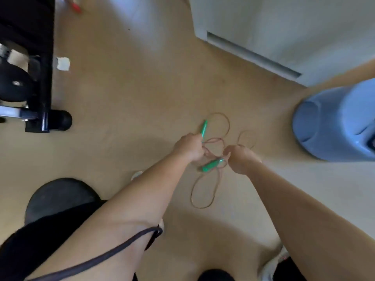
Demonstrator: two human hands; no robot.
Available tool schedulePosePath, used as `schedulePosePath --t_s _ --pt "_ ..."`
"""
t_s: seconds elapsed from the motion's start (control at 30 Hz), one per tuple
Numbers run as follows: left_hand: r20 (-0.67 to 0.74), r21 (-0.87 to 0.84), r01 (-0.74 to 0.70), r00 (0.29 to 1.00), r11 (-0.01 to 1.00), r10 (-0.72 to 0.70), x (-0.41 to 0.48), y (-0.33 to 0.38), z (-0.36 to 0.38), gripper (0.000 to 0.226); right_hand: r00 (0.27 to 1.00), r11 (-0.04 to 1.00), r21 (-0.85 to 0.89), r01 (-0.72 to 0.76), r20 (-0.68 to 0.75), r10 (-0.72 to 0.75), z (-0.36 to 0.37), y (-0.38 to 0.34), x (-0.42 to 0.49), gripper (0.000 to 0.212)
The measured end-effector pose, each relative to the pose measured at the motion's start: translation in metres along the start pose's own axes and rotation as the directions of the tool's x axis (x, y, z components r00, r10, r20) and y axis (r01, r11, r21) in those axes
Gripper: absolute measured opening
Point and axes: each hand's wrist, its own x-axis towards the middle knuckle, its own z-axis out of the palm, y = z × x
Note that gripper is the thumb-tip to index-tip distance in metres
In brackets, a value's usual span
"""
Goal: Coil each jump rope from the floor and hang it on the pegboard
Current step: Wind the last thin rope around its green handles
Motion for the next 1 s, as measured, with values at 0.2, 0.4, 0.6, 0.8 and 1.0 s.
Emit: schedulePosePath --t_s 0.2,0.4,0.6,0.8,1.0 --pt "-0.263 -0.046 0.025 0.964 0.999 -0.036 0.092 0.0 0.063 0.043 0.994 0.997 -0.016 0.072 -0.084 -0.073 0.081 0.022 0.065 0.031" --pt "-0.323 -0.099 0.052 0.943 0.994 -0.082 0.118 0.003 0.067 0.045 0.956 0.974 -0.173 0.148 -0.228 -0.185 0.1 0.023 0.079 0.012" --pt "-0.227 -0.146 -0.003 0.974 0.989 -0.031 0.122 -0.006 0.048 0.035 0.925 0.826 -0.517 0.224 -0.153 -0.347 0.091 0.019 0.073 0.052" --pt "-0.161 -0.217 0.035 0.984 0.976 -0.071 0.105 -0.017 0.015 0.038 0.899 0.681 -0.655 0.327 -0.007 -0.438 0.089 0.01 0.069 0.043" --pt "-0.231 -0.29 0.028 0.968 0.957 -0.099 0.064 -0.017 -0.046 0.035 0.902 0.902 -0.258 0.346 -0.173 -0.396 0.018 -0.026 0.035 0.021"
